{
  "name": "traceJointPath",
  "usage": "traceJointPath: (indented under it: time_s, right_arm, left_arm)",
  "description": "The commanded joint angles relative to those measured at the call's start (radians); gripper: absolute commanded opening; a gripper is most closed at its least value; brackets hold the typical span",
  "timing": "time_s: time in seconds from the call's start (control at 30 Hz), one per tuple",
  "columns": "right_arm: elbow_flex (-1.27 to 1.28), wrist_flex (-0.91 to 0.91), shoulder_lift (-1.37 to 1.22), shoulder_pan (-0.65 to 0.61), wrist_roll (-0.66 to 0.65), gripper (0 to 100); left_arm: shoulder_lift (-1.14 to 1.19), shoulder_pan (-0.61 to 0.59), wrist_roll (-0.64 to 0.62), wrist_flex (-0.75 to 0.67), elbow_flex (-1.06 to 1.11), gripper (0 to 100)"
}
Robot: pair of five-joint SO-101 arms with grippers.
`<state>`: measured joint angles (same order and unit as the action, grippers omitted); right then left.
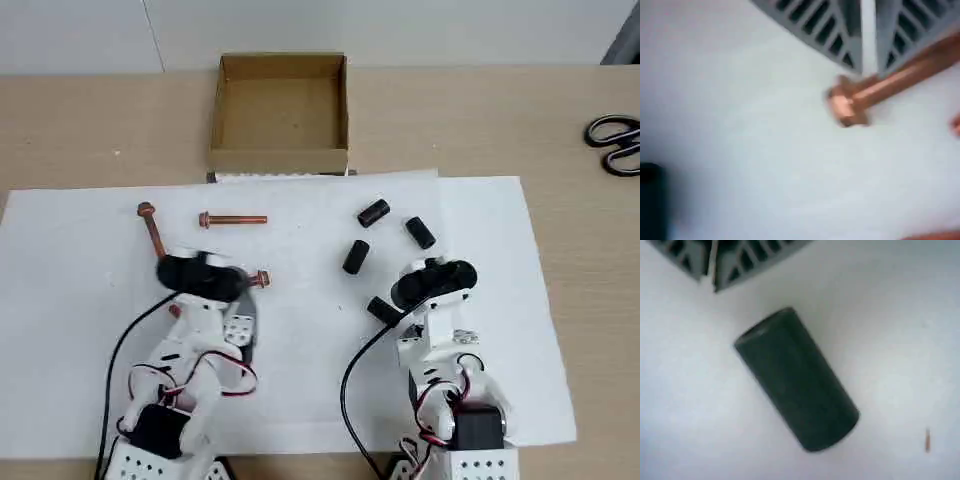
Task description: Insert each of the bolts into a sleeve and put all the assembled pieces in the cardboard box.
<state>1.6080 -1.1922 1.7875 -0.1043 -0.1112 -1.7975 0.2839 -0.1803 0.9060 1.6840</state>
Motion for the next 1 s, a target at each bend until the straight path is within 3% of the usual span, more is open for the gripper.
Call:
traceJointPath:
  time_s: [0.0,0.17,0.4,0.6,0.83,0.97]
  right_arm:
    - [-0.014,0.054,0.004,-0.001,-0.006,0.3]
    - [-0.120,0.101,-0.008,0.001,0.038,0.3]
    - [-0.327,0.056,-0.206,0.012,0.095,0.3]
    - [-0.560,0.077,-0.447,0.028,0.130,0.3]
    - [-0.815,0.024,-0.779,0.025,0.249,0.3]
    - [-0.973,-0.076,-0.957,0.028,0.247,0.3]
  left_arm:
    - [-0.012,0.029,-0.002,-0.031,-0.012,1]
    - [-0.006,-0.077,0.006,-0.035,-0.145,1]
    - [-0.005,0.012,0.034,0.023,-0.274,1]
    - [0.029,0.017,0.041,0.038,-0.348,1]
    - [0.494,-0.051,0.002,0.052,-0.624,1]
    - [0.832,-0.075,0.003,0.226,-0.938,1]
